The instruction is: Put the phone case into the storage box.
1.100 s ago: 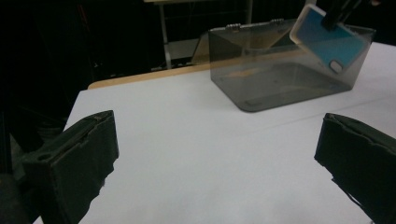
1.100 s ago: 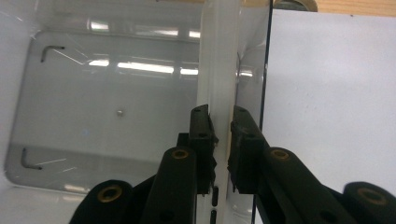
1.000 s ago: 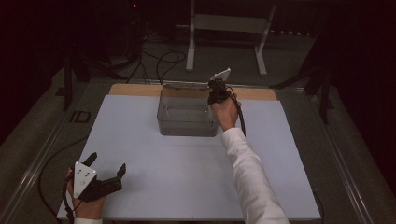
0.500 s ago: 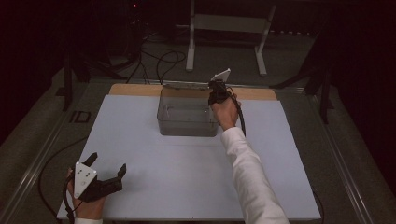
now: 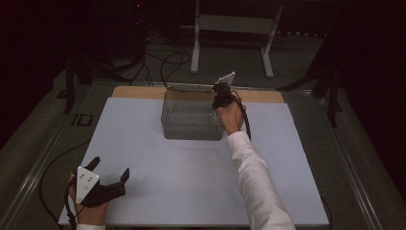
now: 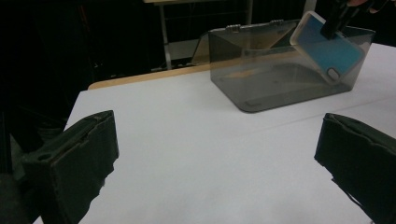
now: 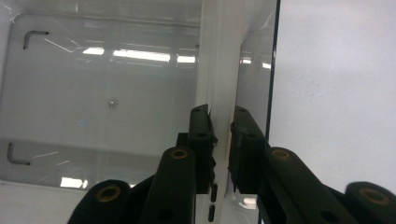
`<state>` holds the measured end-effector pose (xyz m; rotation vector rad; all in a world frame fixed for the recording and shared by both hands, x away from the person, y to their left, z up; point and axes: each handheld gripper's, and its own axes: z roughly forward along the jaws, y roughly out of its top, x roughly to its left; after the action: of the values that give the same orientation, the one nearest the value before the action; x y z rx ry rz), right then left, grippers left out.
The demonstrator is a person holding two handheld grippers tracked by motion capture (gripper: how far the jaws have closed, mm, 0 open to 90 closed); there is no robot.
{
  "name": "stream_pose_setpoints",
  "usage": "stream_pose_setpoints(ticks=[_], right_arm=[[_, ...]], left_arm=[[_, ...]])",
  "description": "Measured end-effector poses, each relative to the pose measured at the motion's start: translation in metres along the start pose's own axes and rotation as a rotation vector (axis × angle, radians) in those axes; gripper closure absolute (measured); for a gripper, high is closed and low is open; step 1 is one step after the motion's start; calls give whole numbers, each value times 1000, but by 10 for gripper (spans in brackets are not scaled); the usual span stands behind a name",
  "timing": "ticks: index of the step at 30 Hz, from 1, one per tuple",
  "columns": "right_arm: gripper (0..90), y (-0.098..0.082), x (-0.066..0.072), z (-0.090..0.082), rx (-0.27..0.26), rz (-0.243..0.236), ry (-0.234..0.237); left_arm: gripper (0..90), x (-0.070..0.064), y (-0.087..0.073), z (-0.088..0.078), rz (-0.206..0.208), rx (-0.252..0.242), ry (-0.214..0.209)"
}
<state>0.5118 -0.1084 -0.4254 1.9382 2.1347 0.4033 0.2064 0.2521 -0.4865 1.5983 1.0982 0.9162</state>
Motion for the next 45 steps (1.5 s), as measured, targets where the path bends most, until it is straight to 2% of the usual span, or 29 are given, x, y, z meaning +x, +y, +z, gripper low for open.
stream_pose_setpoints(ticks=[3, 15, 36, 44, 45], right_arm=[[805, 0, 3, 2, -8, -16, -25], [804, 0, 7, 13, -6, -12, -62], [802, -1, 8, 18, -17, 1, -77], [789, -3, 10, 17, -25, -24, -83], [778, -4, 12, 17, -32, -48, -101]], left_arm=[[2, 0, 0, 0, 1, 1, -1], [2, 1, 0, -1, -3, 1, -1], [2, 1, 0, 0, -3, 3, -4], [2, 0, 0, 0, -2, 4, -5], [3, 0, 0, 0, 0, 5, -5]])
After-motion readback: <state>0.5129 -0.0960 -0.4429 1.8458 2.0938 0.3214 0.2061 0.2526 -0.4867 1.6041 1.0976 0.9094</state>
